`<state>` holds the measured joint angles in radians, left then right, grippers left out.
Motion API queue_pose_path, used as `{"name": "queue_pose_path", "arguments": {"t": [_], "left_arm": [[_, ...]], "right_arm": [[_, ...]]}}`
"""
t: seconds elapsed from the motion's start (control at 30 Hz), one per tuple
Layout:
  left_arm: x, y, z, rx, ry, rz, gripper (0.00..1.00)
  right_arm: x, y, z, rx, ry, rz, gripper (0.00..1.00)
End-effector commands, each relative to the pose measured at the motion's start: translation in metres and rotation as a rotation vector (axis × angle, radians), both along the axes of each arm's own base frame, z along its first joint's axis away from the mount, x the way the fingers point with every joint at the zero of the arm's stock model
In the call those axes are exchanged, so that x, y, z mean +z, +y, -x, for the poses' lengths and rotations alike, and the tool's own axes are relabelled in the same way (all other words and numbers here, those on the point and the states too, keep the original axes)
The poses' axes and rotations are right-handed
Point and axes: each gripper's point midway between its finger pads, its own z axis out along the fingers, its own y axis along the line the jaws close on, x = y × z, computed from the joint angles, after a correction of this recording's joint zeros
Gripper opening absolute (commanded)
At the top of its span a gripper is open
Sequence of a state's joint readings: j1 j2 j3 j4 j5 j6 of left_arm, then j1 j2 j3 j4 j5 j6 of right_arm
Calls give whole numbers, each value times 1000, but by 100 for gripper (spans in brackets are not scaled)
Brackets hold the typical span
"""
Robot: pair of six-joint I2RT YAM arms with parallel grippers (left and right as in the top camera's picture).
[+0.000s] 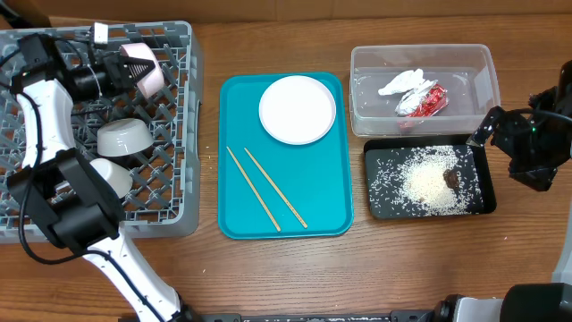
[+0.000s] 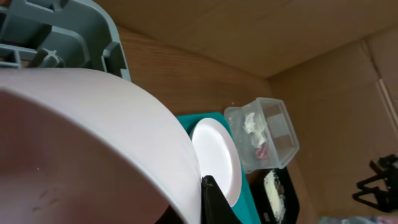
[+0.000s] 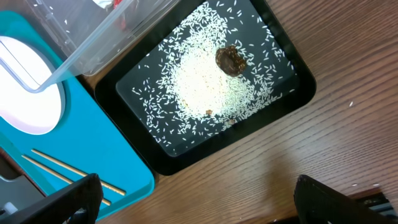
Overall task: Sort waste into correct bins and load items into the dishwasher
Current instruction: 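Carry the pink bowl left and set it upright in the dish rack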
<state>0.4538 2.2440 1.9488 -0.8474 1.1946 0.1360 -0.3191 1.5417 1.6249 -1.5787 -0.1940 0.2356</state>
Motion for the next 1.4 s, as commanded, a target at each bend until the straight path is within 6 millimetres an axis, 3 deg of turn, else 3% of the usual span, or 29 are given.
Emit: {"name": "queue_pose_path", "arguments": {"t": [0.0,0.27,0.63,0.8,0.83,0.93,1.23,1.3,1.37], "left_arm": [[-15,-2,0,-37,-5,87,4],[25,-11,3,-151,-200,251,4],[-24,7,-6,-3,12,58,4],[-44,32,0,77,101,-14,4],[-46,41,4,100,121,-14,21],[-47,55,11,136,154,8,40],[-28,79,31,199,187,22,77],[-21,81,36,214,194,-6,98],[-14,84,41,238,211,-66,100]], "right_arm": [[11,-2,1,-7,-37,22,100],[11,-2,1,-7,-36,21,100],[10,-1,3,-7,-29,19,100],[10,-1,3,-7,-29,19,100],[10,-1,3,-7,-29,19,100],[10,-1,3,-7,-29,19,100],[10,-1,3,-7,-29,19,100],[10,-1,3,-7,-27,19,100],[10,-1,4,-6,-25,18,100]]}}
